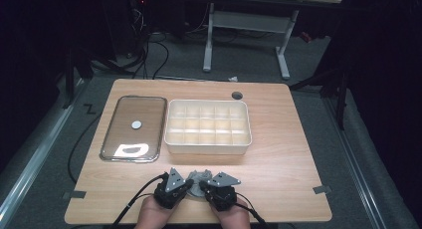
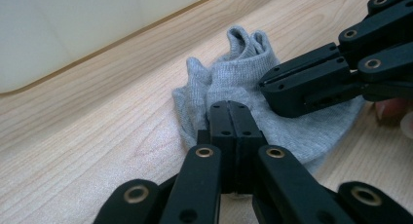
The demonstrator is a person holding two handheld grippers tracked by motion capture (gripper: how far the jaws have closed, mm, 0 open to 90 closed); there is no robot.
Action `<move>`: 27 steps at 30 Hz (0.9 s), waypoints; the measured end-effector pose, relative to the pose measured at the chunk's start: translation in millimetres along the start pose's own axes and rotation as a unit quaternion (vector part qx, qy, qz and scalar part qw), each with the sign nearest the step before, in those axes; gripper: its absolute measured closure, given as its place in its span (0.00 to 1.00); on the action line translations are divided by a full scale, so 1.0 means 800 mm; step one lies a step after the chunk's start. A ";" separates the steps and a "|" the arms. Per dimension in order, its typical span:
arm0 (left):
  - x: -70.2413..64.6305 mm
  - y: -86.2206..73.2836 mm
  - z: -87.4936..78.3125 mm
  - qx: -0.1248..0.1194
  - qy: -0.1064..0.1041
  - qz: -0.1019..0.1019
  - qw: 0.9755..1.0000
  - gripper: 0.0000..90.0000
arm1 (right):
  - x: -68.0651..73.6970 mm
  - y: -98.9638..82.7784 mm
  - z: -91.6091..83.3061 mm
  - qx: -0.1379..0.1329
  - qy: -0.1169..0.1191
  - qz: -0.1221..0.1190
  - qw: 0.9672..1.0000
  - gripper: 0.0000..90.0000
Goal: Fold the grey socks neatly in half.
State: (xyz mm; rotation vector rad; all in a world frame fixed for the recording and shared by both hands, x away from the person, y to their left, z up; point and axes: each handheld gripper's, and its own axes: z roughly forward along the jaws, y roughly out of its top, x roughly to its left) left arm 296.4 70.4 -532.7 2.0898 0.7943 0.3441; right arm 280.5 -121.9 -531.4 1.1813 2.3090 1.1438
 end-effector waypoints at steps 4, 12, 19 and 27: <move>-0.001 0.000 0.000 0.001 0.002 0.003 1.000 1.00 | 0.003 0.004 -0.007 0.004 -0.004 -0.001 1.000 0.90; 0.000 0.000 0.000 0.000 0.001 0.001 1.000 1.00 | -0.004 0.003 -0.042 -0.016 -0.028 0.018 0.999 0.81; 0.001 0.000 0.000 0.000 -0.003 -0.001 1.000 1.00 | -0.014 -0.005 -0.042 0.000 -0.032 0.073 0.997 0.68; 0.001 0.000 0.000 0.000 -0.004 -0.001 1.000 1.00 | -0.015 -0.006 -0.032 0.009 -0.035 0.103 0.994 0.62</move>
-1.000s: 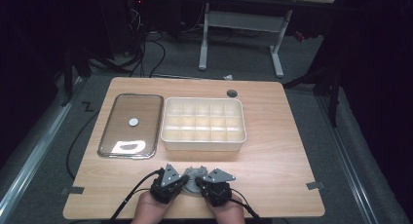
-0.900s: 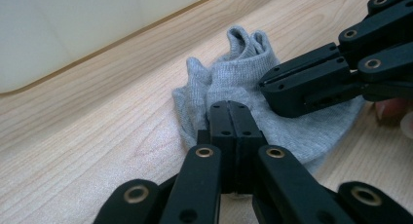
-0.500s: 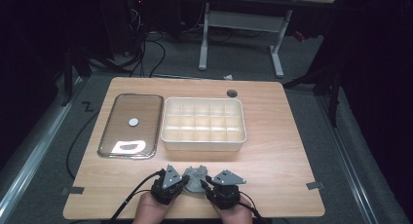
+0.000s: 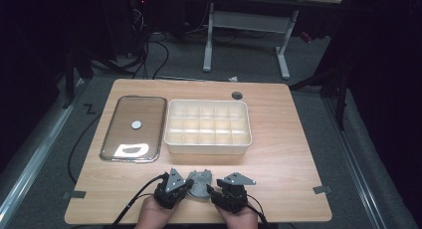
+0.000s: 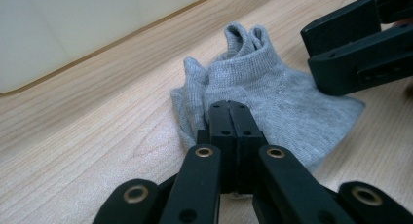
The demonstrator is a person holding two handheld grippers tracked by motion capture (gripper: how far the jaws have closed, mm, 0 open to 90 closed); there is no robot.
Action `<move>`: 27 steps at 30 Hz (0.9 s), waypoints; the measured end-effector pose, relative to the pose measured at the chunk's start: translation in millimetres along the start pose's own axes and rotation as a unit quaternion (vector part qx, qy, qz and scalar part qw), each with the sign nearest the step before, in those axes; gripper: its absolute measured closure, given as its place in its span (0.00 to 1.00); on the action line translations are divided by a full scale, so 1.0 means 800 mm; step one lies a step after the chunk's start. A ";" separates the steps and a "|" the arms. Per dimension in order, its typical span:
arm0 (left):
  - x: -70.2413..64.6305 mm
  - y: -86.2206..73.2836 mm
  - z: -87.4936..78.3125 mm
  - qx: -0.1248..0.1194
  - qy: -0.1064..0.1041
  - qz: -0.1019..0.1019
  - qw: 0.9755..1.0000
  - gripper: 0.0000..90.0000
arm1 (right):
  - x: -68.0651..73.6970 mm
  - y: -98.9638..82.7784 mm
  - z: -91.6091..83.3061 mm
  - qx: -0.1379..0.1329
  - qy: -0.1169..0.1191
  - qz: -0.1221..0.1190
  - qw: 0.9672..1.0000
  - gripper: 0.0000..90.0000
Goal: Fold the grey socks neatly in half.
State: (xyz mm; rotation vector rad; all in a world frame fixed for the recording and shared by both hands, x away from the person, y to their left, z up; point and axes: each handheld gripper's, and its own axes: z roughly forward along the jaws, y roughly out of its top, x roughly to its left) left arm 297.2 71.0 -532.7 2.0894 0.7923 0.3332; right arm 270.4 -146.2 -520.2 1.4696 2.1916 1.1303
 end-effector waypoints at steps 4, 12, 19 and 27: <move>0.000 0.000 0.000 0.000 0.000 0.001 1.000 1.00 | 0.001 -0.003 0.008 0.015 -0.001 -0.001 1.000 0.63; 0.000 0.000 0.000 0.000 0.000 0.001 1.000 1.00 | 0.001 -0.005 0.011 0.015 0.005 -0.004 1.000 0.67; 0.000 0.000 0.000 0.000 -0.002 0.003 1.000 0.99 | 0.001 -0.004 0.013 0.016 0.013 -0.005 1.000 0.71; -0.001 0.000 0.000 0.000 -0.001 0.004 1.000 0.99 | 0.004 0.001 0.016 0.020 0.027 -0.027 0.999 0.89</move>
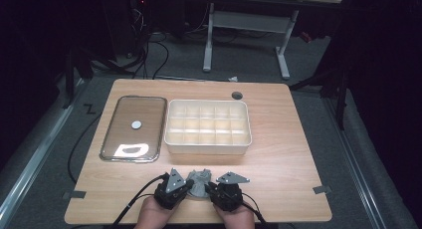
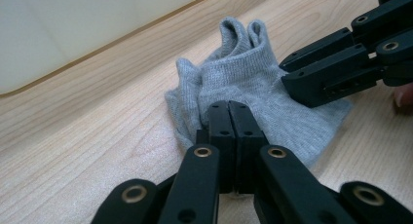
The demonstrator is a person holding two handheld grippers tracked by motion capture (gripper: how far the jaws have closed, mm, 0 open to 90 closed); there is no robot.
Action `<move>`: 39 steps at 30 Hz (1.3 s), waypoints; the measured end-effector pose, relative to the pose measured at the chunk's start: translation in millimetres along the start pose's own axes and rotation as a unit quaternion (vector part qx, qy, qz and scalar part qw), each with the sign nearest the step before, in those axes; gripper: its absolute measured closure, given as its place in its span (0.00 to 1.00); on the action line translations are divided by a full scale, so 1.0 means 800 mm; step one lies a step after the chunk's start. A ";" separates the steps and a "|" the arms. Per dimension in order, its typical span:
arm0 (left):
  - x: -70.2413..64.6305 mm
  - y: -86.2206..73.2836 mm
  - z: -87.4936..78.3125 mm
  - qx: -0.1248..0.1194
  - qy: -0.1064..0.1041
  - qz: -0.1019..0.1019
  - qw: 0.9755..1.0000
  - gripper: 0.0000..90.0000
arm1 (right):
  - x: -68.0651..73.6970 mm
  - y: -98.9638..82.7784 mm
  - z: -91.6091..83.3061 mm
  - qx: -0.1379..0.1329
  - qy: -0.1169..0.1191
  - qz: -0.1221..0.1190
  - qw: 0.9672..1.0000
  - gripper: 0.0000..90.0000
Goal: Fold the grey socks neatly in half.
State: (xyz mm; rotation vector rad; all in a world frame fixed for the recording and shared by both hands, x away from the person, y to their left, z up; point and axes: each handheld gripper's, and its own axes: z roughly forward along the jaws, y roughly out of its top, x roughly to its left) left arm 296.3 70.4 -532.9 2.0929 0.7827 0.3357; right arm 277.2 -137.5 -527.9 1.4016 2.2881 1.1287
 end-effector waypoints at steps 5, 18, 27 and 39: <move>0.000 0.000 0.000 0.000 -0.001 0.000 1.000 0.99 | 0.003 0.003 -0.006 -0.006 -0.008 -0.006 1.000 0.88; 0.000 0.000 0.000 0.001 0.000 0.002 1.000 0.98 | 0.007 0.000 -0.008 -0.017 -0.014 0.016 1.000 0.67; 0.000 0.000 0.000 -0.001 -0.003 -0.002 1.000 0.98 | 0.008 -0.004 0.004 -0.014 0.003 0.014 1.000 0.87; -0.004 0.006 0.001 0.003 -0.004 0.006 1.000 0.96 | 0.022 0.007 -0.017 -0.046 -0.003 -0.023 0.999 0.92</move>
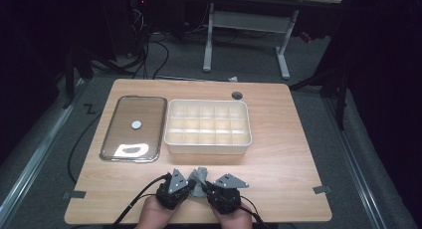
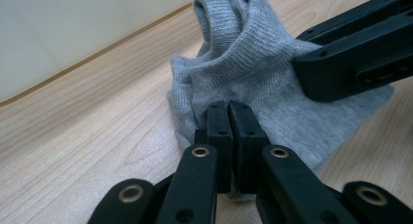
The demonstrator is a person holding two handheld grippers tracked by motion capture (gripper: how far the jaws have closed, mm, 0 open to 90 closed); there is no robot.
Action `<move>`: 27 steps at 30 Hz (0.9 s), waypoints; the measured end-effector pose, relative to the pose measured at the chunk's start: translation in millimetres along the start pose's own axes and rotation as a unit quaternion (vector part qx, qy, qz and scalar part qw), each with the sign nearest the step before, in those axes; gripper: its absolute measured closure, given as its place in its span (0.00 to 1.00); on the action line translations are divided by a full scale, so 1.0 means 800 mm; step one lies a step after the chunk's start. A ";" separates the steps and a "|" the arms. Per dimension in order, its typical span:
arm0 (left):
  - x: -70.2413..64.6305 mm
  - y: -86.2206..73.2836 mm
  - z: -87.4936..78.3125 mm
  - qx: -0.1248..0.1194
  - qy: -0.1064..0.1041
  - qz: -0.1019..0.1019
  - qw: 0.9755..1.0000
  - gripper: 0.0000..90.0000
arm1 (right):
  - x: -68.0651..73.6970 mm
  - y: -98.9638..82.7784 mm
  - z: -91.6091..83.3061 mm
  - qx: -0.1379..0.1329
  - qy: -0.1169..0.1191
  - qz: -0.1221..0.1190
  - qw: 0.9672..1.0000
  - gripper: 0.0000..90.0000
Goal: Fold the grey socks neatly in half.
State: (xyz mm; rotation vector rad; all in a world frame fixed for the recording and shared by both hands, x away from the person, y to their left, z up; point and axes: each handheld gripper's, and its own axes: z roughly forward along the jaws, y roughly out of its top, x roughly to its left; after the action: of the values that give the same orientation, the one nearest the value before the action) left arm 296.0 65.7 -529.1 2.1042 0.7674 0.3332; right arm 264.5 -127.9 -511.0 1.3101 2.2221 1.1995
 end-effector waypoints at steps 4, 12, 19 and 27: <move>-0.003 0.008 -0.014 -0.037 -0.018 -0.013 0.999 0.91 | -0.009 -0.003 0.004 0.008 0.000 0.013 1.000 0.92; -0.005 0.006 0.014 -0.005 -0.022 -0.010 1.000 0.96 | -0.015 -0.007 0.002 0.010 0.004 0.015 1.000 0.92; -0.006 0.007 0.016 -0.004 -0.021 -0.006 1.000 0.96 | -0.008 0.012 0.002 0.005 0.018 -0.006 1.000 0.84; -0.006 0.007 0.016 -0.004 -0.021 -0.006 1.000 0.95 | -0.051 0.001 -0.021 0.006 -0.058 0.027 0.998 0.75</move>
State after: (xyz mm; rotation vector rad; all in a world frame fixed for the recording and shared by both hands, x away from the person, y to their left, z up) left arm 300.7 52.0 -532.5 2.0913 0.7528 0.2852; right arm 277.1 -170.2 -506.6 1.4148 2.1298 1.0996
